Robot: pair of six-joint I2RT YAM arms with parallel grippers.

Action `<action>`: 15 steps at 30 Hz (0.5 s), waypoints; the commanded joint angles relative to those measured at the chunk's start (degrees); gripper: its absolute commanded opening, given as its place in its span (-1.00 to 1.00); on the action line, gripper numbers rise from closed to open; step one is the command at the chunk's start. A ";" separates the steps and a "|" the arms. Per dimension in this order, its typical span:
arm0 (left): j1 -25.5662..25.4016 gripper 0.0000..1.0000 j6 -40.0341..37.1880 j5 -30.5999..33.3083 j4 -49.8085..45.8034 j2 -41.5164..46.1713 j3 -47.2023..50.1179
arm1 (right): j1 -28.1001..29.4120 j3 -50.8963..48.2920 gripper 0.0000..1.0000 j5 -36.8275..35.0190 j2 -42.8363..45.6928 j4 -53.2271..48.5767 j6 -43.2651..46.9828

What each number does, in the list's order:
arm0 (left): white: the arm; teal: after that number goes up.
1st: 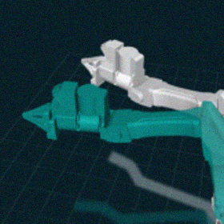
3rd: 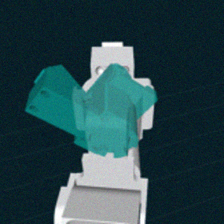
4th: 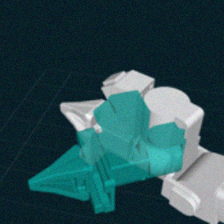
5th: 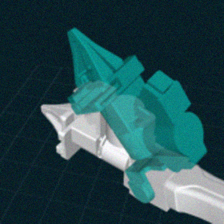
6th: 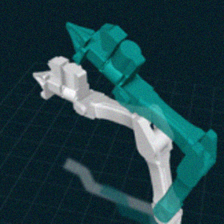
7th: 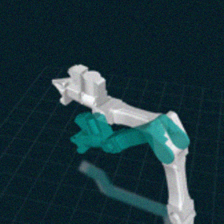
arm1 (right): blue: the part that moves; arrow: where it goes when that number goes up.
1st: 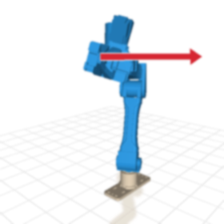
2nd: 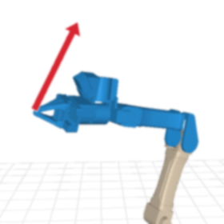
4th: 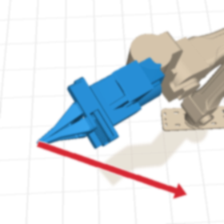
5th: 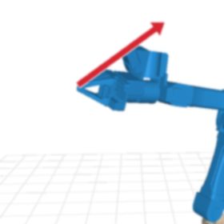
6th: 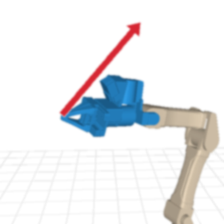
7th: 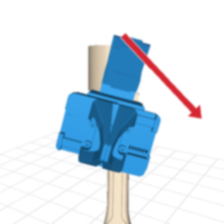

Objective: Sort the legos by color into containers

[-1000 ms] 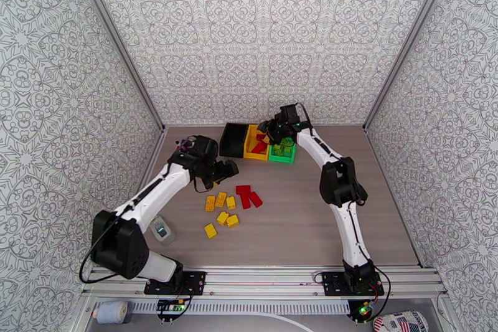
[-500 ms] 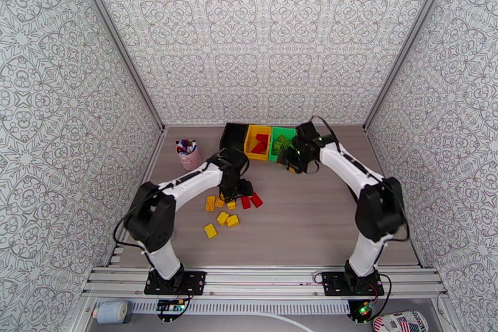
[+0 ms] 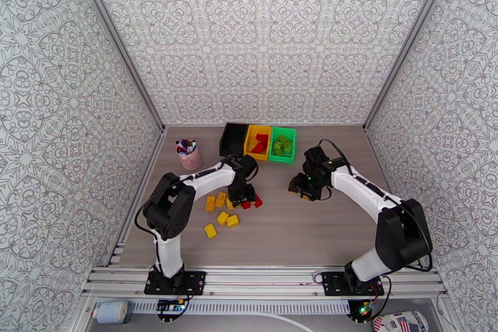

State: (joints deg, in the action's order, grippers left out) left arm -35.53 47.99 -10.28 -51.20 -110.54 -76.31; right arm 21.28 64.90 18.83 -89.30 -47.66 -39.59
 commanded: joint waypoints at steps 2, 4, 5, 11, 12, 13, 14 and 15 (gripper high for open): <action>-0.38 -0.03 1.27 1.99 0.23 -1.93 -0.40 | 0.32 -0.57 0.06 0.93 1.06 1.16 0.12; -0.20 -0.04 1.25 2.97 0.08 -2.13 -0.48 | 0.33 -0.70 0.06 1.42 0.83 1.48 0.05; 0.00 -0.05 1.28 3.35 0.05 -2.37 -0.42 | 0.34 -0.81 0.05 1.62 0.72 1.60 0.04; 0.98 -0.10 0.01 4.29 -0.60 -3.95 -2.17 | 0.43 -0.96 0.05 2.18 0.79 2.00 -0.04; 0.99 -0.12 -0.28 4.41 -0.90 -4.22 -2.69 | 0.43 -1.15 0.05 2.18 0.88 2.12 -0.02; 0.91 -0.14 -0.56 4.50 -1.09 -4.39 -3.09 | 0.43 -1.26 0.05 2.24 0.96 2.07 -0.04; 0.90 -0.18 -0.85 4.61 -1.39 -4.52 -3.51 | 0.43 -1.49 0.05 2.26 1.04 2.14 0.00; 0.81 -0.21 -1.12 4.65 -1.62 -4.61 -3.81 | 0.43 -1.70 0.05 2.33 1.13 2.23 -0.04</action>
State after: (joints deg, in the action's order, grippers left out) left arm -35.09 47.77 -7.53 -52.10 -113.71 -78.19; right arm 21.32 64.79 20.18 -89.30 -46.26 -39.59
